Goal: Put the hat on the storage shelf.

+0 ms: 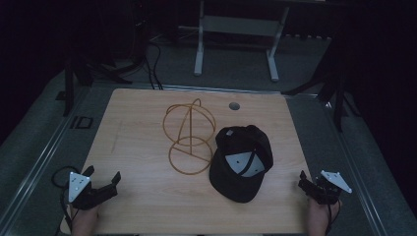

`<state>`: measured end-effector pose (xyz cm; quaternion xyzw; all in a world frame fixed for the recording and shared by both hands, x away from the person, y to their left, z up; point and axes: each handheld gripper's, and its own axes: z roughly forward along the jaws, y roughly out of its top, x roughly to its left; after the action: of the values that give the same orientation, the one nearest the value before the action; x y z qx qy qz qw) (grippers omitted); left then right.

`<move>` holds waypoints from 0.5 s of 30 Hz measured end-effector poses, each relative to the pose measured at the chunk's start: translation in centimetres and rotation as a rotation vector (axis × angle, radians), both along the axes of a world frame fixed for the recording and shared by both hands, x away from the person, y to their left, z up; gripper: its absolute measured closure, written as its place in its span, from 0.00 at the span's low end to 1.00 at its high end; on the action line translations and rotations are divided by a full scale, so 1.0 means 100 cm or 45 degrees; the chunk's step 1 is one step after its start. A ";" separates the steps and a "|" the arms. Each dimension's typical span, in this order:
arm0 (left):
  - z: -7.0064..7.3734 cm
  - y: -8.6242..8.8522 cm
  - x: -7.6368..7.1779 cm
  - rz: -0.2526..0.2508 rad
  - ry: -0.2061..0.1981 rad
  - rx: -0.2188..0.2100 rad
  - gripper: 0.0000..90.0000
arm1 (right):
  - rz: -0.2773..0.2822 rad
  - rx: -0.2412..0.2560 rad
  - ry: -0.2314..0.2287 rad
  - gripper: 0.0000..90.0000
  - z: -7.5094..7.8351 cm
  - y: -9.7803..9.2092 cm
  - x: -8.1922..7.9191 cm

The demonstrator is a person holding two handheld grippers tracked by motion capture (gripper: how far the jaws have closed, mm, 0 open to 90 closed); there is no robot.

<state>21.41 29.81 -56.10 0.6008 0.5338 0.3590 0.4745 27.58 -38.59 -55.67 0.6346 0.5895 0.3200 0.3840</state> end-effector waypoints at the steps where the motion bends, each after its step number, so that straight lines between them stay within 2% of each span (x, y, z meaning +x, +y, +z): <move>1: 0.000 0.000 0.000 0.000 0.000 0.000 0.05 | 0.000 0.000 0.000 0.16 0.000 0.000 0.000; 7: 0.002 -0.001 -0.002 -0.027 -0.019 0.006 0.05 | 0.021 0.018 0.003 0.16 0.000 -0.001 0.000; 12: 0.004 -0.003 -0.003 -0.047 -0.020 -0.031 0.05 | 0.086 0.074 -0.003 0.16 0.006 0.003 -0.002; 15: 0.004 -0.004 -0.002 -0.029 0.008 -0.003 0.05 | 0.106 0.078 0.003 0.15 0.013 0.006 -0.002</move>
<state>21.18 29.41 -55.75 0.6074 0.5288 0.3513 0.4775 27.34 -38.02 -54.36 0.6215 0.6057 0.3527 0.3499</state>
